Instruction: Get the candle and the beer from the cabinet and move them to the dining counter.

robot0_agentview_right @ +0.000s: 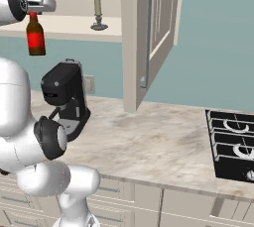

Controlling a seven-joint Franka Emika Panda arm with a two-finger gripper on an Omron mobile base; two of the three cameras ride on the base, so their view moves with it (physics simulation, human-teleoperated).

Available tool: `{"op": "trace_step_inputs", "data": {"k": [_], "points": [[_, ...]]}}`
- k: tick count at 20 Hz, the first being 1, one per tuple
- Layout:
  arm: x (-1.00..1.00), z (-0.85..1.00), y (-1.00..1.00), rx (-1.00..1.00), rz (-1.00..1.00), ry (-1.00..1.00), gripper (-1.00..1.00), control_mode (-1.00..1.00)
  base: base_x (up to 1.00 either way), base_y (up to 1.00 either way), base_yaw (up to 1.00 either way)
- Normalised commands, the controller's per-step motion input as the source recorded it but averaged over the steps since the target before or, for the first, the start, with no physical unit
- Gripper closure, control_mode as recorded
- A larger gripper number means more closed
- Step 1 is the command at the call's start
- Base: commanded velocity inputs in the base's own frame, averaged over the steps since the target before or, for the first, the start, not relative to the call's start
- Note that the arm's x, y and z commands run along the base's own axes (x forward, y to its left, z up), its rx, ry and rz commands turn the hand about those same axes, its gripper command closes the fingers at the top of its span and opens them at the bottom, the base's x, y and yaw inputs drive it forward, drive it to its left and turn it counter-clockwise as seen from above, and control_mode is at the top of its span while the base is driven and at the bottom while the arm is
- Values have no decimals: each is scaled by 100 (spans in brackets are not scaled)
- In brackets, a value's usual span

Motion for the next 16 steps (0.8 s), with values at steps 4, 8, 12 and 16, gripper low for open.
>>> {"op": "trace_step_inputs", "data": {"k": [4, 8, 12, 16], "points": [[-78, -43, -59, 0, 1, -18, 100, -100, 0, 0, 0], [-81, -40, -51, 0, 2, -29, 100, -100, 0, 0, 0], [-69, -6, -51, 0, 1, -10, 100, -100, 0, 0, 0], [-28, 0, -34, 0, 0, -3, 100, -100, 0, 0, 0]]}}
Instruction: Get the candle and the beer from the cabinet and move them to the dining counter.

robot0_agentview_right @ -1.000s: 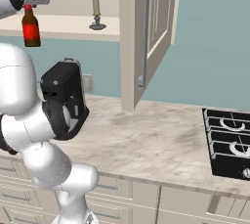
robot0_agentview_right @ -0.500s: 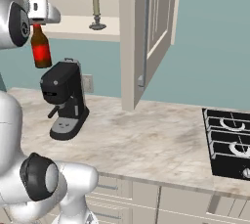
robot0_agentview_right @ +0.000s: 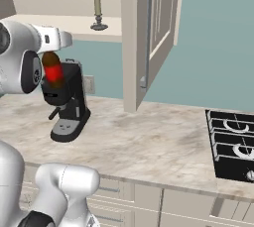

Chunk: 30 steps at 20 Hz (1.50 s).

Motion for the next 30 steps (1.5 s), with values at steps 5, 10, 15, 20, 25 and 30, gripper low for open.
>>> {"op": "trace_step_inputs", "data": {"k": [5, 10, 15, 20, 25, 30], "points": [[-15, 0, -34, 0, 0, 1, 100, -100, 0, 0, 0], [-21, 0, -28, 0, -3, 2, 100, -100, 0, 0, 0], [-22, 0, -18, 0, -4, 3, 100, -100, 0, 0, 0], [-7, 0, -3, 0, -3, 2, 100, -100, 0, 0, 0], [0, 0, 0, 0, 0, 0, 100, 100, -3, 0, 0], [0, 0, 0, 0, 0, 0, 100, 100, -78, -5, -1]]}}
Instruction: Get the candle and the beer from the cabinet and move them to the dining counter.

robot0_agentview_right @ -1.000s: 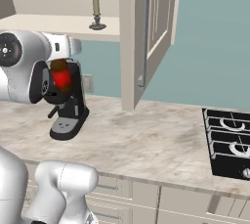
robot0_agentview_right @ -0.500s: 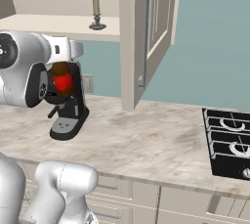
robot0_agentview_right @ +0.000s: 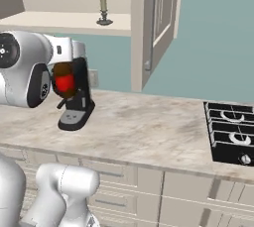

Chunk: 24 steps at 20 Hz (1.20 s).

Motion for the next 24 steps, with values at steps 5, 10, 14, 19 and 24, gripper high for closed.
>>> {"op": "trace_step_inputs", "data": {"k": [5, 10, 14, 19, 24], "points": [[0, 0, 0, 0, 0, 0, 100, 100, -97, 24, -28], [0, 0, 0, 0, 0, 0, 100, 100, -79, 39, -58], [0, 0, 0, 0, 0, 0, 100, 100, -67, 20, -86], [0, 0, 0, 0, 0, 0, 100, 100, -33, 4, -99], [0, 0, 0, 0, 0, 0, 100, 100, -13, 0, -100]]}}
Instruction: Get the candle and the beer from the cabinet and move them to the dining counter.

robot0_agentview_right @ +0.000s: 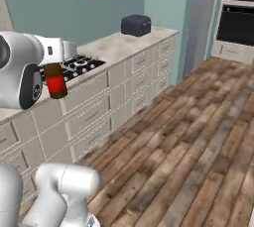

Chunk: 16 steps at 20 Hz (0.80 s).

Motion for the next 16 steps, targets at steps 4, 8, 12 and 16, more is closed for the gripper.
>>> {"op": "trace_step_inputs", "data": {"k": [4, 8, 12, 16], "points": [[0, 0, 0, 0, 0, 0, 100, 100, -1, 13, -98], [0, 0, 0, 0, 0, 0, 100, 100, 0, 26, -93], [0, 0, 0, 0, 0, 0, 100, 100, 0, 25, -90], [0, 0, 0, 0, 0, 0, 100, 100, 0, 29, -84]]}}
